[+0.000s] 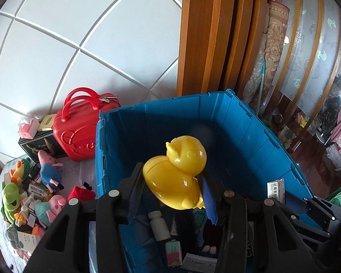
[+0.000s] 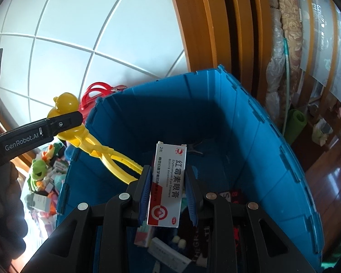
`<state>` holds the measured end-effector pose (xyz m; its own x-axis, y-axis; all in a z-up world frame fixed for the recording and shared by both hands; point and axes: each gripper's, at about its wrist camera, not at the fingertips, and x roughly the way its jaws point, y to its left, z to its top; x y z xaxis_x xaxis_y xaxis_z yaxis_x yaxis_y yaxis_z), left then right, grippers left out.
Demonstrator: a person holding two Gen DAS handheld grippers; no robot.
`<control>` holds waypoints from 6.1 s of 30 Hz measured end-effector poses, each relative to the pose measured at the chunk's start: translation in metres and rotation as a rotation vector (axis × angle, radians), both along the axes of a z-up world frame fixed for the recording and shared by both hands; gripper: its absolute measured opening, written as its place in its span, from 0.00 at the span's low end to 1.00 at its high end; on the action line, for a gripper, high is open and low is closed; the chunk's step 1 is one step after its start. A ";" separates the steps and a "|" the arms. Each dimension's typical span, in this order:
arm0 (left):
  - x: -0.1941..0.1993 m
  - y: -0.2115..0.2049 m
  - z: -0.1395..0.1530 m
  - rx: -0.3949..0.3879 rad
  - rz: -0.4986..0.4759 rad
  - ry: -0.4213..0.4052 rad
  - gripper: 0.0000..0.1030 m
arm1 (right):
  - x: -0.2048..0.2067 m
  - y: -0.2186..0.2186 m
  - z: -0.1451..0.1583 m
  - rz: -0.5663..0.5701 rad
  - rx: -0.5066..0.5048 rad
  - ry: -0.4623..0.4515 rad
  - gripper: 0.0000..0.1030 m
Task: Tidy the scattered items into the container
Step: 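Open the left tool to drop the duck scoop while the right tool releases the box, then withdraw both tools from the crate back over the pile, then grasp a pink tissue pack with the left tool while the right tool grasps another pink tissue pack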
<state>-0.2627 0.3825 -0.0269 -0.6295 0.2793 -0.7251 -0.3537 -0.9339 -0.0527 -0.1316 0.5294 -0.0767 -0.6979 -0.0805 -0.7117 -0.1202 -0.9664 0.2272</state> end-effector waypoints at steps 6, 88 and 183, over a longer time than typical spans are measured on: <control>-0.010 0.008 0.008 0.037 -0.009 0.029 0.61 | -0.021 0.006 0.009 0.008 0.026 0.018 0.28; 0.237 -0.613 -0.204 0.088 0.534 -0.282 1.00 | 0.104 -0.526 -0.069 0.483 0.061 -0.068 1.00; 0.147 -0.663 -0.307 -0.011 0.611 -0.376 0.61 | 0.010 -0.653 -0.225 0.421 0.071 -0.249 0.83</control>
